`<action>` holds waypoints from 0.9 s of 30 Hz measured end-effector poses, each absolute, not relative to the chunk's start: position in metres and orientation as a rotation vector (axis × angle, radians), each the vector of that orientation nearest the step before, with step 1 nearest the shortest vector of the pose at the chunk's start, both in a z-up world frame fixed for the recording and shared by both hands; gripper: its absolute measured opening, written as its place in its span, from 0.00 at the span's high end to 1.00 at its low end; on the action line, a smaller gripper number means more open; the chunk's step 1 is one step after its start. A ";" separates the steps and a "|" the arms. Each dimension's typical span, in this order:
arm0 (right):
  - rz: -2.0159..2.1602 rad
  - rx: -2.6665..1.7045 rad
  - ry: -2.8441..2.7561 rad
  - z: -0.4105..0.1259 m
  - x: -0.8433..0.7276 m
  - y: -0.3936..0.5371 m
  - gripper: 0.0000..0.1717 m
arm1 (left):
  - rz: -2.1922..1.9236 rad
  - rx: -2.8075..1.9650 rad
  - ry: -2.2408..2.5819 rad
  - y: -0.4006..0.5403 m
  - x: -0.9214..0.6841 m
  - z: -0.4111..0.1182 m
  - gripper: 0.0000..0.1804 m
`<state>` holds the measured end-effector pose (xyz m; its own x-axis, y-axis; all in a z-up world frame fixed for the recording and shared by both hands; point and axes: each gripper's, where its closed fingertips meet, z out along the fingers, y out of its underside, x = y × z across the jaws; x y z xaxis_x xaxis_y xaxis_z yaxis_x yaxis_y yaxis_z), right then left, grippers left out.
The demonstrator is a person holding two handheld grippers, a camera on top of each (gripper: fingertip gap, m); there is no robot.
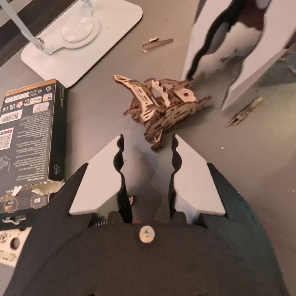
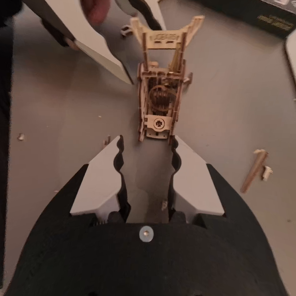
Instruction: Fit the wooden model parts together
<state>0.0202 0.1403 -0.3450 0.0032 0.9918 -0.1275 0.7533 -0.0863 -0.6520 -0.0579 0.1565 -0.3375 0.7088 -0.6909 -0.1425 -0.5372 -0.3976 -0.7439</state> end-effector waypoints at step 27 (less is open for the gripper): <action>0.683 -1.695 -1.692 -0.319 0.004 0.134 0.91 | -0.291 -2.180 0.693 0.101 -0.023 -0.343 0.78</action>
<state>0.0035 0.1336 -0.3190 0.0359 0.9964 0.0765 0.6638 0.0335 -0.7472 -0.0233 0.1011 -0.3428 0.8226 -0.5681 -0.0236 -0.3808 -0.5197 -0.7648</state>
